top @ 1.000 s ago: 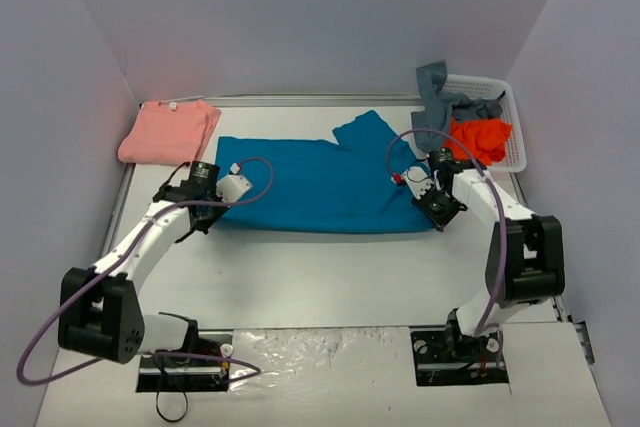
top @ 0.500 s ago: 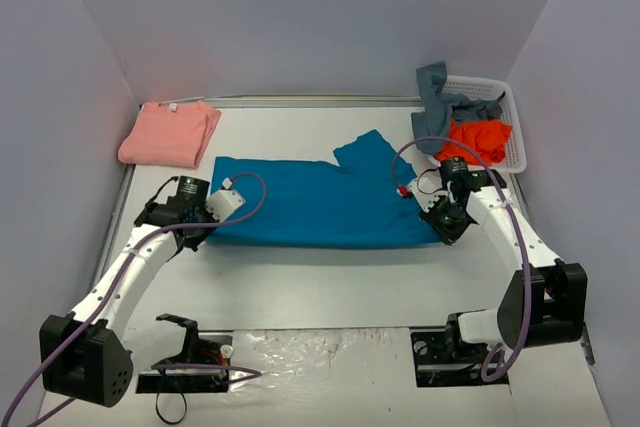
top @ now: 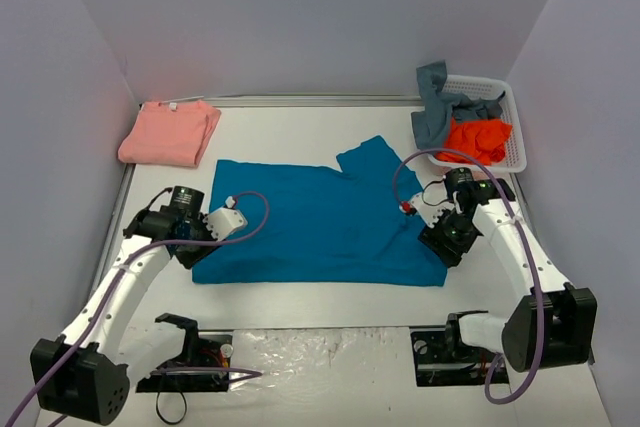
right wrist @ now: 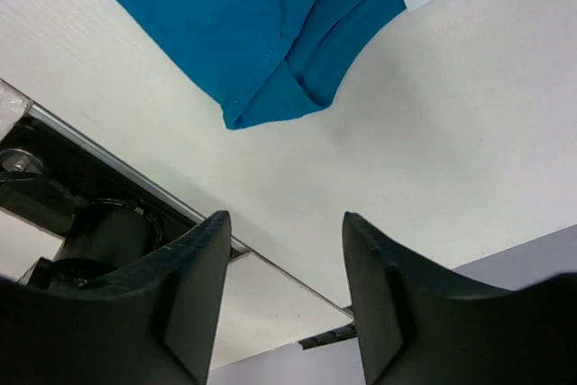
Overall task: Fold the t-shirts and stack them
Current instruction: Fold the flattened tshirt in 1/3 of the way, then grap the side of the flattened tshirt furthest away from the robot with both arms
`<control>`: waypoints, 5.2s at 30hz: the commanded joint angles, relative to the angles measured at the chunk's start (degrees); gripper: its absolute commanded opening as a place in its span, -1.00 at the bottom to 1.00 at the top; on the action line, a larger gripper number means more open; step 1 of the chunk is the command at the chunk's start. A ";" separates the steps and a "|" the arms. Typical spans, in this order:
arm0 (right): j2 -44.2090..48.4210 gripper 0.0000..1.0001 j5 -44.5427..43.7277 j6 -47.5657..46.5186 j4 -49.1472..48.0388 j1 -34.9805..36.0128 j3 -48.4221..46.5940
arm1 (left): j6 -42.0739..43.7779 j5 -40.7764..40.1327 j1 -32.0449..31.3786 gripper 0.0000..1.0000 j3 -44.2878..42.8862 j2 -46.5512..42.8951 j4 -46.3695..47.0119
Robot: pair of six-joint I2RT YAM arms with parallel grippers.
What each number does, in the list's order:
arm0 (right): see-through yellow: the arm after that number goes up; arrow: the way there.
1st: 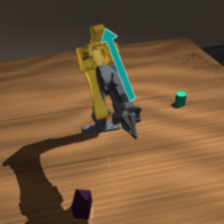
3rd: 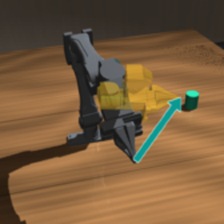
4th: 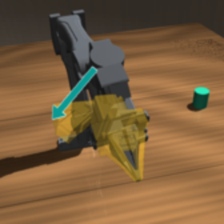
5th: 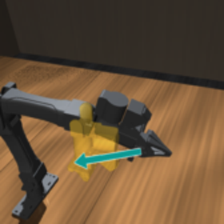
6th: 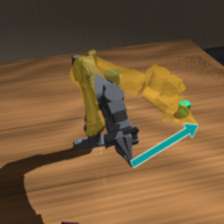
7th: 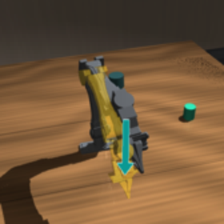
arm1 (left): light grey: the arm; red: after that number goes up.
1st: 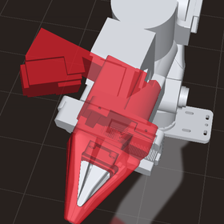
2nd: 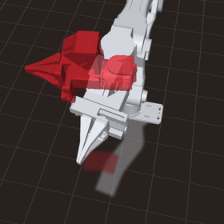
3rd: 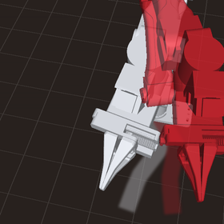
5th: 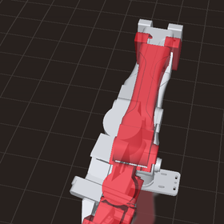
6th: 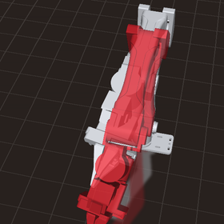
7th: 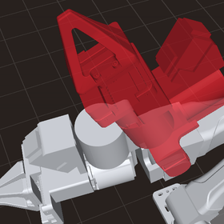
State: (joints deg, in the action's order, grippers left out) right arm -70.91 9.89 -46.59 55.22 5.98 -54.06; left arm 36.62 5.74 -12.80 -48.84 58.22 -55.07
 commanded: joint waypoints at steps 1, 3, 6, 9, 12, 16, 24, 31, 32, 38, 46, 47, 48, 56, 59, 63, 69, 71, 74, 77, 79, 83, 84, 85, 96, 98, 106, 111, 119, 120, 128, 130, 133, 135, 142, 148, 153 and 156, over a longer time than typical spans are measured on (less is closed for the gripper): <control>3.06 0.00 0.75 -1.75 6.12 -0.09 -2.27 | 4.16 4.63 0.05 -0.45 -0.82 -3.54 -7.94; 3.50 0.04 0.48 -2.10 6.56 -0.09 -3.06 | 4.69 3.76 0.05 -0.44 -1.78 -5.56 -9.09; 3.07 0.06 -0.48 -2.37 6.65 -0.18 -4.73 | 5.13 4.37 0.05 -0.38 -3.62 -6.97 -9.79; 1.57 0.07 -0.75 -1.84 6.13 -0.18 -8.24 | 3.03 4.37 0.14 -0.37 -5.21 -6.19 -7.00; -0.80 0.10 -0.31 2.18 2.01 -0.18 -13.51 | -1.96 3.06 0.84 -0.34 -7.23 -3.47 0.44; -6.24 0.29 1.35 7.64 -6.78 -0.09 -20.89 | -9.37 0.84 3.47 -0.10 -11.87 4.52 11.37; -23.55 0.44 7.42 13.19 -11.28 0.61 -38.46 | -12.10 15.69 9.98 -0.06 -28.93 29.65 14.99; -33.84 0.38 9.00 14.42 -11.36 1.58 -46.30 | -14.47 19.93 11.65 -0.04 -45.71 47.83 14.02; -35.24 0.36 9.35 14.68 -11.36 1.67 -46.74 | -14.47 20.97 11.92 -0.04 -47.47 49.26 13.41; -40.34 0.31 11.20 16.00 -11.36 1.93 -50.17 | -13.68 22.04 14.27 -0.04 -55.22 58.05 13.41; -43.78 0.30 12.70 16.71 -11.28 2.28 -50.97 | -13.42 22.57 16.93 -0.03 -62.69 66.57 11.65; -44.13 0.30 12.87 16.62 -11.28 2.46 -50.79 | -13.33 22.48 17.10 -0.03 -63.91 67.11 11.56; -44.31 0.31 12.79 16.62 -11.28 2.63 -50.53 | -13.42 22.48 17.54 -0.03 -64.45 67.73 11.39; -45.98 0.31 11.47 16.62 -11.28 2.99 -50.00 | -12.19 25.72 18.60 -0.03 -70.86 73.88 7.26; -46.51 0.31 10.94 16.53 -11.28 3.16 -49.82 | -12.19 27.39 18.60 -0.03 -71.66 74.94 6.47; -46.95 0.31 10.41 16.27 -11.36 3.16 -49.39 | -12.10 28.01 18.51 -0.03 -73.32 76.69 5.24; -47.47 0.32 10.32 15.91 -11.36 3.16 -49.03 | -12.89 27.31 18.69 -0.05 -74.65 79.33 4.44; -47.82 0.32 10.15 15.83 -11.36 3.16 -48.86 | -12.98 27.83 18.69 -0.06 -74.65 79.42 4.53; -48.18 0.32 9.88 15.74 -11.36 3.16 -48.77 | -12.98 28.98 18.60 -0.17 -74.56 79.51 4.27; -48.35 0.33 9.80 15.74 -11.36 3.16 -48.86 | -13.15 29.42 18.60 -0.25 -74.47 79.51 4.09; -48.35 0.34 9.71 15.74 -11.45 3.16 -48.86 | -13.24 29.50 18.60 -0.34 -74.56 79.95 3.65; -48.35 0.35 9.36 15.65 -11.36 3.16 -48.33 | -12.89 29.77 18.60 -0.36 -74.21 80.56 2.78; -48.35 0.36 9.27 15.56 -11.36 3.16 -48.24 | -12.80 30.03 18.60 -0.37 -73.77 80.56 2.60; -48.27 0.36 9.10 15.56 -11.45 3.16 -47.98 | -12.54 30.21 18.60 -0.39 -73.59 80.56 2.60; -48.70 0.37 7.69 17.92 -13.38 2.99 -51.66 | -13.06 31.53 18.69 -0.95 -72.19 79.16 2.42; -49.14 0.38 7.16 18.81 -13.91 2.73 -53.24 | -13.77 31.27 18.69 -0.95 -70.79 77.67 4.25; -57.22 0.38 8.74 24.96 -14.79 2.11 -65.19 | -19.30 26.17 18.60 -0.95 -64.63 71.78 12.26; -63.28 0.37 11.46 29.00 -14.88 1.84 -71.43 | -21.23 24.85 18.51 -0.95 -61.65 68.09 14.37; -70.32 0.31 14.45 32.44 -14.97 1.67 -79.88 | -20.28 26.96 18.07 -0.95 -58.12 62.46 16.05; -70.67 0.31 14.63 32.44 -15.05 1.67 -80.32 | -20.10 27.13 17.90 -0.95 -58.04 62.37 15.96; -73.66 0.31 13.14 34.19 -17.51 0.97 -84.36 | -17.55 27.75 16.93 -0.95 -56.81 61.58 14.81; -73.93 0.31 12.09 35.33 -18.57 0.97 -84.36 | -17.29 27.57 16.84 -0.95 -56.11 61.32 14.81; -74.81 0.31 9.71 36.74 -20.59 0.79 -84.80 | -16.85 26.87 16.66 -0.95 -55.66 61.05 14.90; -75.51 0.30 8.31 37.62 -21.73 0.79 -85.15 | -16.76 26.78 16.66 -0.95 -55.49 60.88 14.99; -78.06 0.25 6.72 38.41 -22.70 0.79 -86.39 | -16.76 26.61 16.58 -0.95 -54.96 60.61 15.43; -79.38 0.20 8.65 38.50 -22.79 0.79 -86.65 | -16.67 26.96 16.40 -0.95 -55.14 60.96 15.34; -80.26 0.14 9.44 38.68 -22.79 0.79 -86.65 | -16.49 26.96 16.40 -0.95 -54.79 61.67 15.34; -81.13 0.03 10.15 38.68 -22.70 0.79 -86.74 | -16.50 27.40 16.40 -0.95 -54.70 62.02 15.34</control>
State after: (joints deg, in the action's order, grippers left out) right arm -150.78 18.61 -8.69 32.08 7.09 -138.82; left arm 19.09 32.10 4.08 -103.48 122.78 -39.94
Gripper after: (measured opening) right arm 0.526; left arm 0.029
